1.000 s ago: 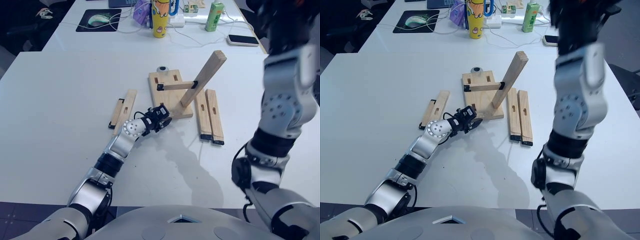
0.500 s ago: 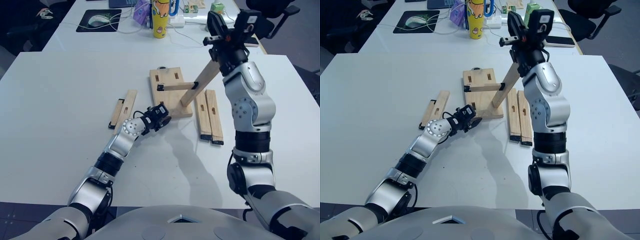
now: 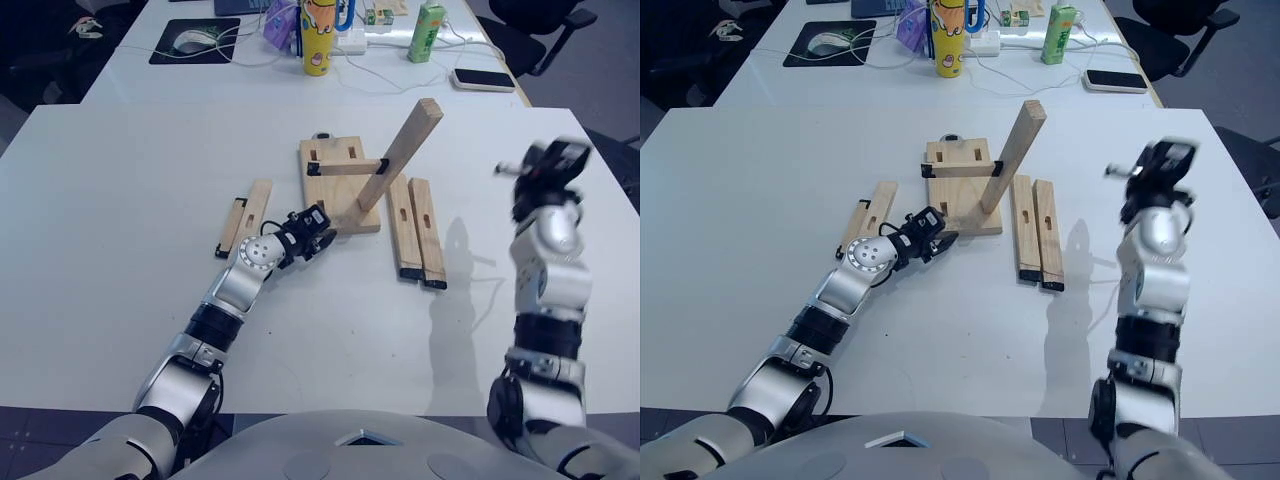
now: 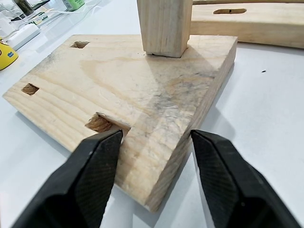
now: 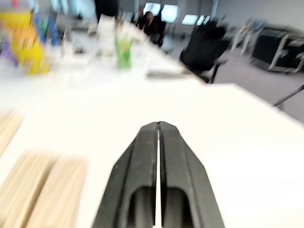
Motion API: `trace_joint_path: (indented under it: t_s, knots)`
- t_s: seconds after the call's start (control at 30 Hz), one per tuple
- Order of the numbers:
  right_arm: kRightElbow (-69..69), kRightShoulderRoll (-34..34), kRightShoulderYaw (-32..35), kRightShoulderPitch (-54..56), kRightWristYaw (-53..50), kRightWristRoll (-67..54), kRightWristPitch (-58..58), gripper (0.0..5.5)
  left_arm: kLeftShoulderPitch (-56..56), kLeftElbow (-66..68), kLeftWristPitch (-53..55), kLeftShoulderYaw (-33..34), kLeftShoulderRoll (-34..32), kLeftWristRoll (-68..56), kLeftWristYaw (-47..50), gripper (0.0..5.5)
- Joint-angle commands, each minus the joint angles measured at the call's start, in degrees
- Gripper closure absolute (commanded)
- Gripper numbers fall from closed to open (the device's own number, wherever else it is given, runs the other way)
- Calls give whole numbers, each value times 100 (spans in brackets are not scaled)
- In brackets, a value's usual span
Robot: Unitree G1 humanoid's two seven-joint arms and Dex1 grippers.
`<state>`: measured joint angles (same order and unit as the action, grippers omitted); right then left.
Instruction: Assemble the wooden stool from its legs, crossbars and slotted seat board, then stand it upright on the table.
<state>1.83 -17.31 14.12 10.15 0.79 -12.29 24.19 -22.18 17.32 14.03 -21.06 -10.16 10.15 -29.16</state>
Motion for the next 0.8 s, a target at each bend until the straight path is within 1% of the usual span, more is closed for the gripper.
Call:
trace_joint_path:
  t_s: [0.03, 0.1, 0.2, 0.27, 0.33, 0.43, 0.6, 0.8]
  knots:
    - [1014, 144, -475, -646, 667, -571, 829, 548, 384, 172, 315, 92, -261, 45, -1, 281]
    - [1404, 161, -705, -824, 818, -736, 1258, 548, 409, 182, 300, 120, -315, 48, -20, 281]
    - [1840, 276, -851, -936, 798, -1080, 2169, 506, 391, 198, 277, 153, -377, 45, -74, 281]
    - [2023, 277, -967, -928, 696, -1135, 2764, 474, 369, 211, 237, 171, -421, 26, -134, 281]
    - [2096, 369, -980, -867, 511, -1092, 3111, 448, 338, 221, 202, 206, -455, -2, -182, 281]
    - [2040, 450, -1019, -719, 385, -1005, 3281, 396, 309, 274, 5, 219, -496, -116, -357, 281]
    - [2022, 496, -1110, -553, 208, -820, 3447, 312, 399, 298, -355, -97, -742, -40, -848, 281]
    - [1978, 465, -1168, -400, 172, -667, 3639, 312, 304, 333, -609, -231, -916, -58, -1179, 281]
